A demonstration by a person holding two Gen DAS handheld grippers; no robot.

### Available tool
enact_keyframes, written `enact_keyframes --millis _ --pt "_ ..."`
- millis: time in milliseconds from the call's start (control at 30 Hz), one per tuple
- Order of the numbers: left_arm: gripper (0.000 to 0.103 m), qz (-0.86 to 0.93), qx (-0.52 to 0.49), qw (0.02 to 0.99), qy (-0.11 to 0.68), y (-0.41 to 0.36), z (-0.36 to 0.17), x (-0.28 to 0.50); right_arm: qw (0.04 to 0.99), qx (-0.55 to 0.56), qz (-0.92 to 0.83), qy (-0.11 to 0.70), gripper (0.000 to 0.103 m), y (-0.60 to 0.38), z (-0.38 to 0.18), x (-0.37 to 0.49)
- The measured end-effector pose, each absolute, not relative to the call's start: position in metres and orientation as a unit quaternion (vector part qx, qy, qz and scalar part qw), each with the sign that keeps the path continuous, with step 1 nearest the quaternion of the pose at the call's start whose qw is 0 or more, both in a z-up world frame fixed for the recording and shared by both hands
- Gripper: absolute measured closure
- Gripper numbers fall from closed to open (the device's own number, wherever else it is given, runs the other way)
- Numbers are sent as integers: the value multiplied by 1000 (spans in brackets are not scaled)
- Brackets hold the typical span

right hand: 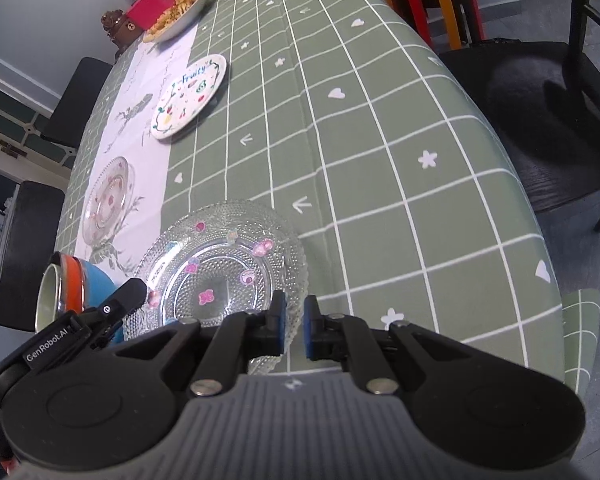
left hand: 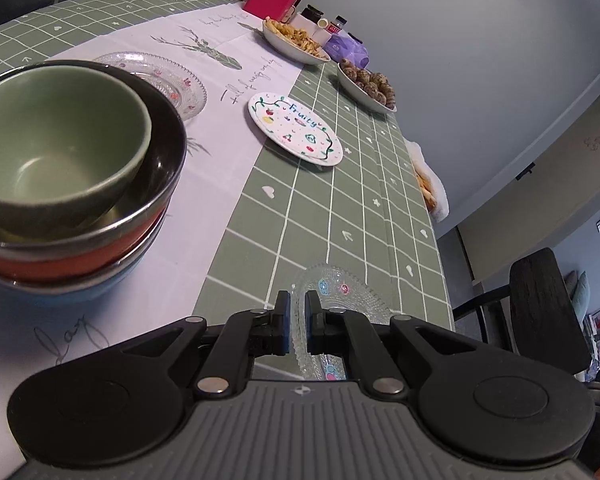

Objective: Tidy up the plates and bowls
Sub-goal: 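Carry the glass plate with both grippers toward the stacked bowls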

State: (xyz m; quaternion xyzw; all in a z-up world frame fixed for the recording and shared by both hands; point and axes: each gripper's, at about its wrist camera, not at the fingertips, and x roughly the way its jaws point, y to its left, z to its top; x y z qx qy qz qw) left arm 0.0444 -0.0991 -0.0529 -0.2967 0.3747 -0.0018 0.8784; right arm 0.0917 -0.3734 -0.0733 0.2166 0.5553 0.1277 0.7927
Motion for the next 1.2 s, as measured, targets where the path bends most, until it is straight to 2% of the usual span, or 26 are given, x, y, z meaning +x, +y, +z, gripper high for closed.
enact_keyframes --millis 600,933,1200 --pt "96 8 -275 881 385 -101 -66 38 785 169 122 583 96 -359 -87 89" --pt "90 25 -258 874 411 -103 -75 40 787 148 125 586 96 -349 -88 91" --pt "89 26 -260 872 415 -101 -77 39 786 137 131 589 87 -341 -89 92"
